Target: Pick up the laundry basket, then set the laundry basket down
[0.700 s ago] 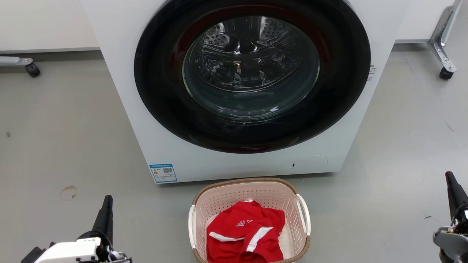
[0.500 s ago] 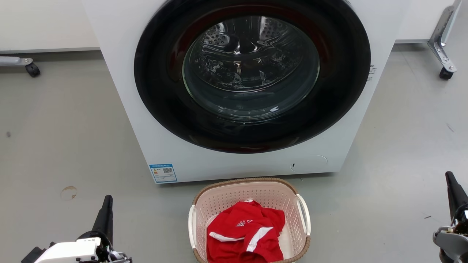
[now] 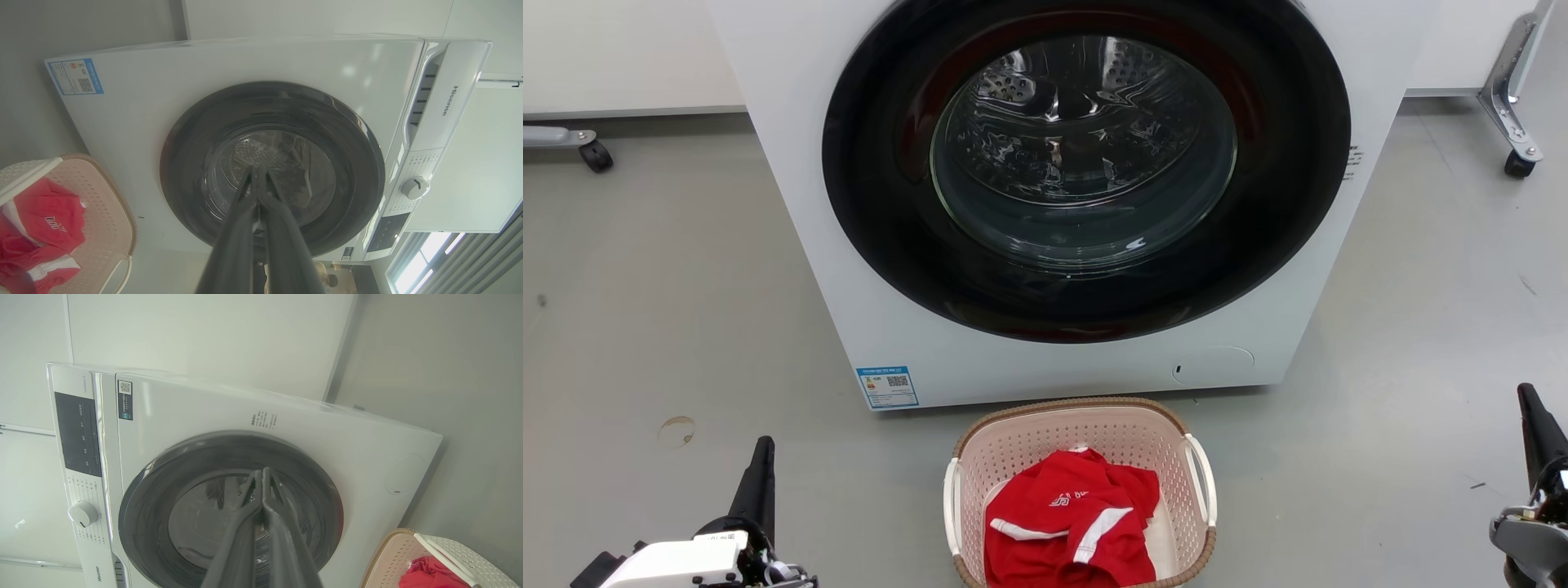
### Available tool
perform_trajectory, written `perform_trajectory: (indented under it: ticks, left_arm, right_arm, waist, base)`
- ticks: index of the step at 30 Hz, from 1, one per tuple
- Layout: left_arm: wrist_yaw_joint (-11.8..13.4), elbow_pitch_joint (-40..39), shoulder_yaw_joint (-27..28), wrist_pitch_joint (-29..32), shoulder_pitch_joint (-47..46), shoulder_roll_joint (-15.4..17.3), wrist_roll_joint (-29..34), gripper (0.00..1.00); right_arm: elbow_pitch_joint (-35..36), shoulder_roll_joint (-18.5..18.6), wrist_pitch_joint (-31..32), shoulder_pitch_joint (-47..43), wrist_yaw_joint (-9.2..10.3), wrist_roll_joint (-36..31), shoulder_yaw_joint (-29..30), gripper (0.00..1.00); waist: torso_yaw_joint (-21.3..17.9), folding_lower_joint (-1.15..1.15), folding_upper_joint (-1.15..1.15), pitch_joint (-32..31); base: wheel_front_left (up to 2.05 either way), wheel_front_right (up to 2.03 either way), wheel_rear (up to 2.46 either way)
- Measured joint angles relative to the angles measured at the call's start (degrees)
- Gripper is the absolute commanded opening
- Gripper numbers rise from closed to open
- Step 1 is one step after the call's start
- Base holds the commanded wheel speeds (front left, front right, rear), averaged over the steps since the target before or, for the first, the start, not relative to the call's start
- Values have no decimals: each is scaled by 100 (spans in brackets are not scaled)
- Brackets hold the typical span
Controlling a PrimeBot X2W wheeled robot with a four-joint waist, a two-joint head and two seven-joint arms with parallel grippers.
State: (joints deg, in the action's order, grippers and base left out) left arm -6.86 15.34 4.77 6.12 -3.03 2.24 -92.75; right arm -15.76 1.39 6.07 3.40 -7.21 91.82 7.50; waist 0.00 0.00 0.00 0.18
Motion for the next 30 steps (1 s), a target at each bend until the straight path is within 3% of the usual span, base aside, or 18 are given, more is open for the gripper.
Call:
perform_trajectory:
  ticks: [9,10,16,30]
  left_arm:
    - [0,0,0,0,0,0,0,0]
    - [0,8,-1,0,2,-1,-1,100]
    - [31,277,-32,-22,305,-104,-3,100]
    - [118,-38,-141,-268,304,-94,-1,100]
  right_arm:
    - [0,0,0,0,0,0,0,0]
    - [-10,-3,0,-2,0,0,-2,100]
    - [-258,-290,-3,-328,8,-1,-80,100]
    - [-123,-245,-119,-329,8,-75,-209,100]
  waist:
    - [0,0,0,0]
    - [0,0,0,0]
    - [1,0,0,-4]
    - [-1,1,0,-8]
  base:
    - [0,0,0]
    - [0,0,0]
    - [0,0,0]
    - [0,0,0]
